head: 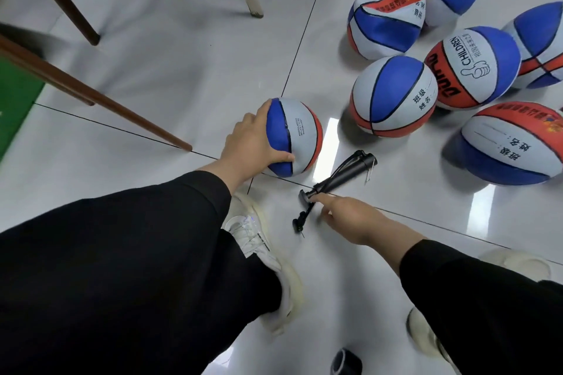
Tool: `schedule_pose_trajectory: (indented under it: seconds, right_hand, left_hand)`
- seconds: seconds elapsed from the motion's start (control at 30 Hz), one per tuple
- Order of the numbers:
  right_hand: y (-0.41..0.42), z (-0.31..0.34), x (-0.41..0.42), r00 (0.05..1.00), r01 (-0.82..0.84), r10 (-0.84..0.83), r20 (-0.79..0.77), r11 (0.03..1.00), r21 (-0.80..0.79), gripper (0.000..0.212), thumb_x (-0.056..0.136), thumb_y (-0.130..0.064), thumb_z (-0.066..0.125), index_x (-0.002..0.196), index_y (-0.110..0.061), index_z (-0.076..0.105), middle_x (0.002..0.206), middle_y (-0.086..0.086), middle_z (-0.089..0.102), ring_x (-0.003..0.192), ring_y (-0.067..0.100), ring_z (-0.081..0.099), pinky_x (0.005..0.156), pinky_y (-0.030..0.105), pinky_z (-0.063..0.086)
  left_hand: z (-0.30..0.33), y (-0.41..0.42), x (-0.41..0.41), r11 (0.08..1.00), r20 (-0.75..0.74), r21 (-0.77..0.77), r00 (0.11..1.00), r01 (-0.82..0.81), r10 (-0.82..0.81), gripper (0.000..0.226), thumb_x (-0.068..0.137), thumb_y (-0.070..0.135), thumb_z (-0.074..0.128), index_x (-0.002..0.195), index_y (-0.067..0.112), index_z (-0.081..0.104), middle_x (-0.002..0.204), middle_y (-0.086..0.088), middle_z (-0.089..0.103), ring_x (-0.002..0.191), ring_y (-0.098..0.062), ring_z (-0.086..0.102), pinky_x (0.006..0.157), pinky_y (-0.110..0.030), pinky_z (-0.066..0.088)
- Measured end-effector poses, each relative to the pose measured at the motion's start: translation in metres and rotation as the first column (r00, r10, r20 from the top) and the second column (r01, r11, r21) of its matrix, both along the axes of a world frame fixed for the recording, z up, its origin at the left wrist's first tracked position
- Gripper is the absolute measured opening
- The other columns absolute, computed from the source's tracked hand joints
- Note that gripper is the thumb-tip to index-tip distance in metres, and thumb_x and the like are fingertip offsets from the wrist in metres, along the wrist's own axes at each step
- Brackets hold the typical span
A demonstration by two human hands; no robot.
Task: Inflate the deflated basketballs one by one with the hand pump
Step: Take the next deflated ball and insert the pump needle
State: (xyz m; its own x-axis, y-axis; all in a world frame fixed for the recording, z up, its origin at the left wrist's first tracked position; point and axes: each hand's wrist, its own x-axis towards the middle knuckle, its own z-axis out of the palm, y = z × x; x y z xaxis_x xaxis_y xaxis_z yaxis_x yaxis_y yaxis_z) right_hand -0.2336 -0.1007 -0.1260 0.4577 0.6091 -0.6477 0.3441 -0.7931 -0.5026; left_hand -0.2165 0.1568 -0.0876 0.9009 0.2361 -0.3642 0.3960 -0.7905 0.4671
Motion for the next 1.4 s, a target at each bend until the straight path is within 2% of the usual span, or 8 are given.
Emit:
schedule_pose_trajectory:
  seconds: [0.33, 0.57, 0.77, 0.87, 0.97, 1.07, 1.2, 1.4]
  right_hand:
    - [0.024, -0.02, -0.022, 0.988, -0.135, 0.14, 0.057, 0.987, -0.089, 0.068, 0.096, 0.0, 0.036, 0.155, -0.035, 0.034, 0.154, 0.005, 0.046, 0.132, 0.031, 0.05, 0.105, 0.039, 0.043]
    - [0.035, -0.033, -0.028, 0.892, -0.133, 0.22, 0.394, 0.962, -0.238, 0.066, 0.098, -0.011, 0.048, 0.157, -0.031, 0.026, 0.118, 0.003, 0.066, 0.112, 0.03, 0.058, 0.074, 0.035, 0.04]
    - [0.027, -0.008, -0.005, 0.717, 0.051, -0.222, 0.661, 0.962, 0.268, 0.01, 0.087, -0.026, 0.075, 0.096, -0.022, 0.075, 0.096, -0.001, 0.062, 0.094, 0.027, 0.055, 0.08, 0.04, 0.04]
    - [0.028, 0.018, 0.016, 0.82, 0.277, -0.464, 0.335, 0.834, 0.477, 0.012, 0.099, -0.023, 0.063, 0.106, -0.023, 0.074, 0.097, -0.007, 0.066, 0.096, 0.018, 0.058, 0.096, 0.029, 0.04]
    - [0.03, 0.044, 0.028, 0.831, 0.394, -0.532, 0.161, 0.769, 0.503, 0.022, 0.107, -0.024, 0.049, 0.091, -0.035, 0.06, 0.082, -0.016, 0.055, 0.081, 0.0, 0.054, 0.068, 0.014, 0.034]
    - [0.028, 0.053, 0.039, 0.834, 0.416, -0.543, 0.096, 0.735, 0.536, 0.022, 0.109, -0.023, 0.042, 0.102, -0.035, 0.058, 0.081, -0.022, 0.053, 0.078, -0.014, 0.052, 0.066, 0.008, 0.036]
    - [0.021, 0.049, 0.058, 0.79, 0.552, -0.608, -0.081, 0.646, 0.527, 0.027, 0.106, -0.023, 0.046, 0.126, -0.04, 0.053, 0.082, -0.013, 0.064, 0.064, 0.001, 0.054, 0.064, 0.016, 0.044]
    - [0.01, 0.061, 0.074, 0.632, 0.77, -0.617, -0.47, 0.433, 0.468, 0.023, 0.091, -0.013, 0.049, 0.083, -0.028, 0.063, 0.079, 0.006, 0.044, 0.071, 0.018, 0.037, 0.063, 0.032, 0.032]
  left_hand:
    - [-0.003, 0.004, -0.023, 0.991, -0.012, 0.131, 0.999, -0.028, 0.03, 0.126, 0.065, 0.068, 0.085, 0.163, 0.035, 0.012, 0.139, -0.007, 0.05, 0.129, -0.034, 0.048, 0.099, -0.052, 0.043]
    - [-0.005, 0.001, -0.025, 0.992, -0.02, 0.112, 0.998, -0.059, 0.061, 0.127, 0.066, 0.067, 0.085, 0.163, 0.037, 0.008, 0.14, -0.007, 0.047, 0.13, -0.034, 0.045, 0.096, -0.051, 0.043]
    - [-0.004, -0.005, -0.024, 0.991, -0.001, 0.118, 0.998, -0.067, 0.068, 0.126, 0.066, 0.068, 0.085, 0.162, 0.036, 0.01, 0.136, -0.006, 0.048, 0.126, -0.033, 0.046, 0.094, -0.047, 0.042]
    - [-0.003, -0.009, -0.024, 0.99, -0.002, 0.114, 0.997, -0.083, 0.083, 0.124, 0.068, 0.069, 0.082, 0.162, 0.036, 0.01, 0.135, -0.005, 0.048, 0.125, -0.032, 0.046, 0.095, -0.047, 0.041]
    - [-0.001, -0.016, -0.02, 0.99, -0.004, 0.114, 0.997, -0.081, 0.082, 0.12, 0.07, 0.071, 0.08, 0.162, 0.037, 0.011, 0.132, -0.004, 0.05, 0.124, -0.031, 0.046, 0.094, -0.046, 0.041]
    - [0.0, -0.026, -0.016, 0.989, 0.002, 0.131, 0.998, -0.064, 0.064, 0.117, 0.07, 0.071, 0.079, 0.161, 0.038, 0.013, 0.13, -0.004, 0.05, 0.122, -0.031, 0.047, 0.093, -0.045, 0.041]
    - [-0.002, -0.039, -0.003, 0.984, 0.01, 0.164, 0.997, -0.073, 0.073, 0.113, 0.071, 0.074, 0.076, 0.161, 0.038, 0.016, 0.132, -0.004, 0.05, 0.121, -0.03, 0.047, 0.091, -0.043, 0.04]
    - [0.0, -0.045, 0.013, 0.978, 0.005, 0.205, 1.0, -0.024, 0.024, 0.109, 0.074, 0.077, 0.072, 0.16, 0.039, 0.018, 0.13, -0.003, 0.051, 0.12, -0.029, 0.048, 0.092, -0.043, 0.038]
